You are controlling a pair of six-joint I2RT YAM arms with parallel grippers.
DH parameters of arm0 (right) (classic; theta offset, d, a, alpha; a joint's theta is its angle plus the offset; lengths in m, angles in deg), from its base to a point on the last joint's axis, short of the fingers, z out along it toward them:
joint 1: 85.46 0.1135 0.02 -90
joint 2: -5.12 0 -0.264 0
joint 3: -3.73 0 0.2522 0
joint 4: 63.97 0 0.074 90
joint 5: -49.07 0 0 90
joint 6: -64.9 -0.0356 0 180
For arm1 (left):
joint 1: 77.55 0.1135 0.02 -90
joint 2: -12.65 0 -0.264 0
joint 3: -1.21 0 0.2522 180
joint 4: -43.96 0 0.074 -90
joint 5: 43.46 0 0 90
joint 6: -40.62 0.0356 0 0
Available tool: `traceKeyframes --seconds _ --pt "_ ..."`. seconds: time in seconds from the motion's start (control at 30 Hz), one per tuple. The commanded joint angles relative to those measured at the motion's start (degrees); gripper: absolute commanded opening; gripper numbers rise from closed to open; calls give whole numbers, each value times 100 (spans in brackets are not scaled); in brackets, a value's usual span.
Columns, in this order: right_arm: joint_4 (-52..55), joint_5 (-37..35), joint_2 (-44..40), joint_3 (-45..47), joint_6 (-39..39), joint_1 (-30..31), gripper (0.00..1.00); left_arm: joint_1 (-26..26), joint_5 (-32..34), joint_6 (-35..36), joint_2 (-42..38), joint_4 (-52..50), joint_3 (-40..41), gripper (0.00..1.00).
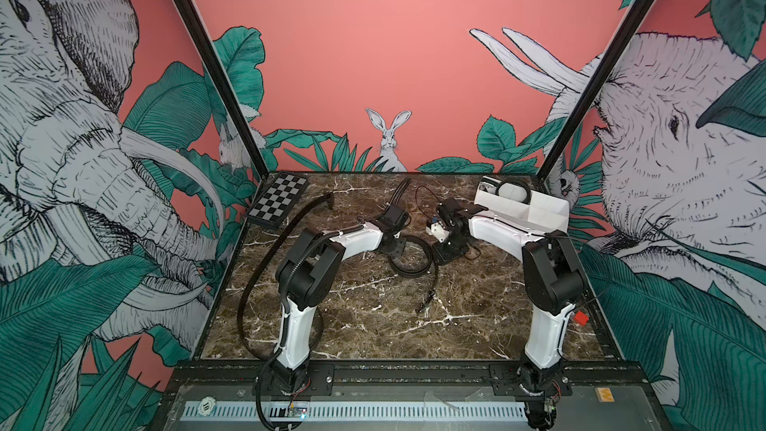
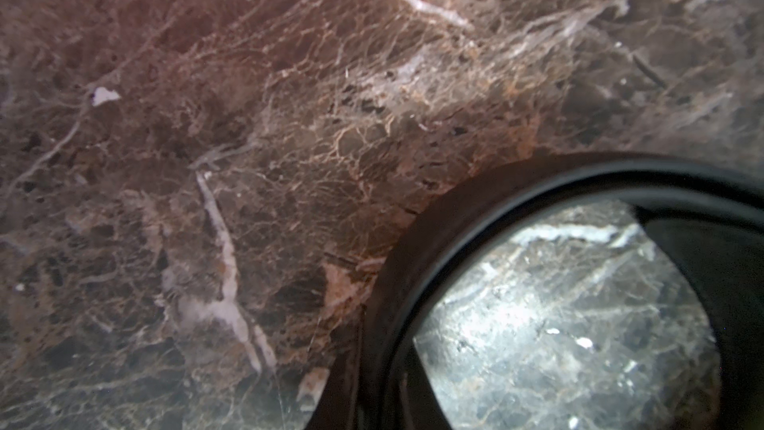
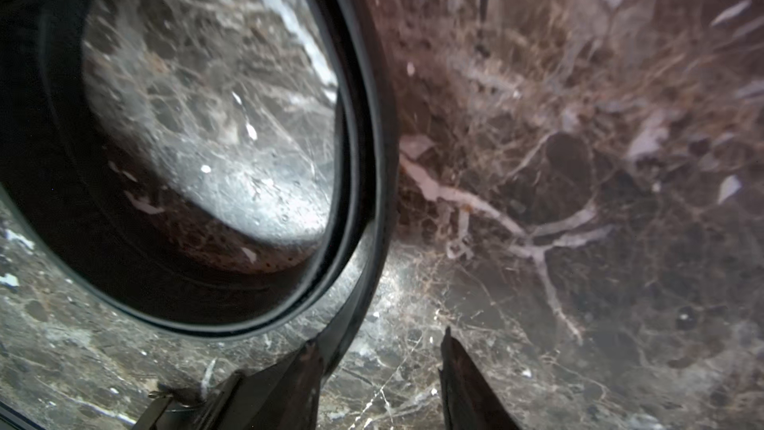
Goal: Place the belts into the storage roll
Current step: Roll the belt at the center of the board.
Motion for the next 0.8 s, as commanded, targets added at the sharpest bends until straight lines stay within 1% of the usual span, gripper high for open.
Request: traceKeyframes --seconds 0.0,0.1,0.2,0.27,0.3,0.37,0.47,0.5,0.63,0.77 --pt "-180 8 -34 151 -175 49 44 47 215 -64 813 -1307 548 15" --pt "-279 -69 70 185 -238 83 42 49 182 -76 823 -1289 577 16" --pt "-318 -293 302 47 -273 163 38 45 155 -110 900 -1291 544 18" --pt "-268 -476 537 -102 -310 170 34 47 148 -143 1031 -1377 459 22" --pt "-245 -578 631 -161 -312 166 31 51 155 -166 1101 -1436 414 23" --pt "-118 -814 844 -266 -290 154 21 68 210 -236 1279 -1605 324 26" --pt "-7 -998 920 -242 -180 49 2 116 258 -359 1479 -1804 302 27" --pt "2 -1023 882 -188 -149 -10 0 157 246 -392 1532 -1838 310 28" --pt "-22 -997 602 90 -25 -288 0 260 218 -551 1713 -1824 438 31" --pt "90 -1040 543 115 101 -339 0 315 214 -666 2018 -1852 470 32"
